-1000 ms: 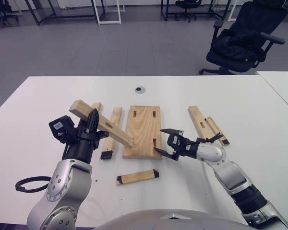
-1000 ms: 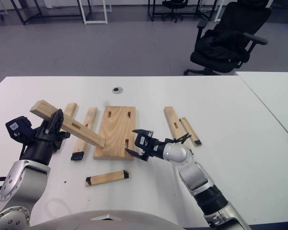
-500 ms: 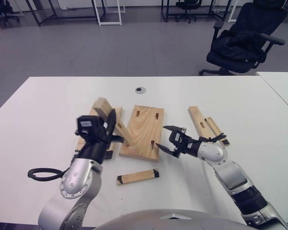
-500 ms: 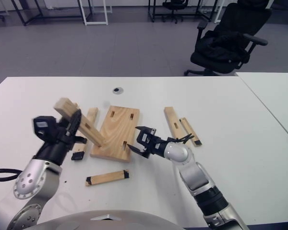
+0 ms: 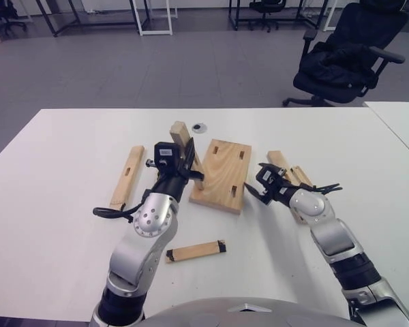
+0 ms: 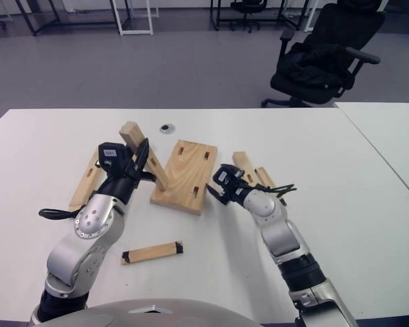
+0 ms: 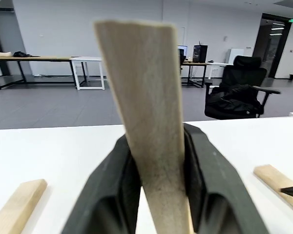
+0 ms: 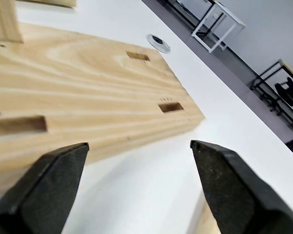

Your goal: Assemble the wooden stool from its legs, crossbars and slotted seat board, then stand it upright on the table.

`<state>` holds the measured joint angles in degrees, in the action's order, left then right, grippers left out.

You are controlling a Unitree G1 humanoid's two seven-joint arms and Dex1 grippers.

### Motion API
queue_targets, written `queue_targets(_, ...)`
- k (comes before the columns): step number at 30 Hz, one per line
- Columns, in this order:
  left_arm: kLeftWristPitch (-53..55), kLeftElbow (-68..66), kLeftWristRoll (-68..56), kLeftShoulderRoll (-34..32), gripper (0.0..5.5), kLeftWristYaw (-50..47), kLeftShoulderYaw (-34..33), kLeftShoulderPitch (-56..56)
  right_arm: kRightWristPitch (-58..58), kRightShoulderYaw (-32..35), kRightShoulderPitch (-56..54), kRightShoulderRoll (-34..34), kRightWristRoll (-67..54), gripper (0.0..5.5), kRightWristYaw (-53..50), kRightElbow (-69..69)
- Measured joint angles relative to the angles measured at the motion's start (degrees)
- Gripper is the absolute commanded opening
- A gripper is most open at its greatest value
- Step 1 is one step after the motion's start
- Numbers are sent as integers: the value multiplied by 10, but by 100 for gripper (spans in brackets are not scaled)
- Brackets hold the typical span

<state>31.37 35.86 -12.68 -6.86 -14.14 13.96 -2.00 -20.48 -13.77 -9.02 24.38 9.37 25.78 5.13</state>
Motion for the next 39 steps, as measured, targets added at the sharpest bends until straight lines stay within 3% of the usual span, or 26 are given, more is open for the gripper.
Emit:
queue_targets(8,-30,71,-19,30,327,64,4,32,-15,5,-12,-16,1,389,-26,0)
queue_targets(12,-5,158,-28,-69,390,137,-32,146,-10,24,-19,-14,-1,389,-27,1)
queue_targets(15,-27,177,-59,-153,448,244,-90,277,-3,40,-18,-8,-2,389,-27,2)
queue_targets(18,-52,161,-147,-233,506,394,-161,284,6,48,-18,-6,-2,389,-27,1)
queue_targets(20,-49,135,-165,-288,530,468,-176,281,11,48,-18,-4,-2,389,-26,-2)
queue_targets(25,-32,51,-167,-397,530,623,-130,255,28,51,-20,-1,-2,389,-24,-25)
queue_targets(31,-147,-79,2,-406,420,649,4,214,46,44,-28,-3,-1,389,-21,-47)
queue_targets(39,-232,-116,19,-398,258,661,20,222,59,38,-38,-6,-2,389,-12,-56)
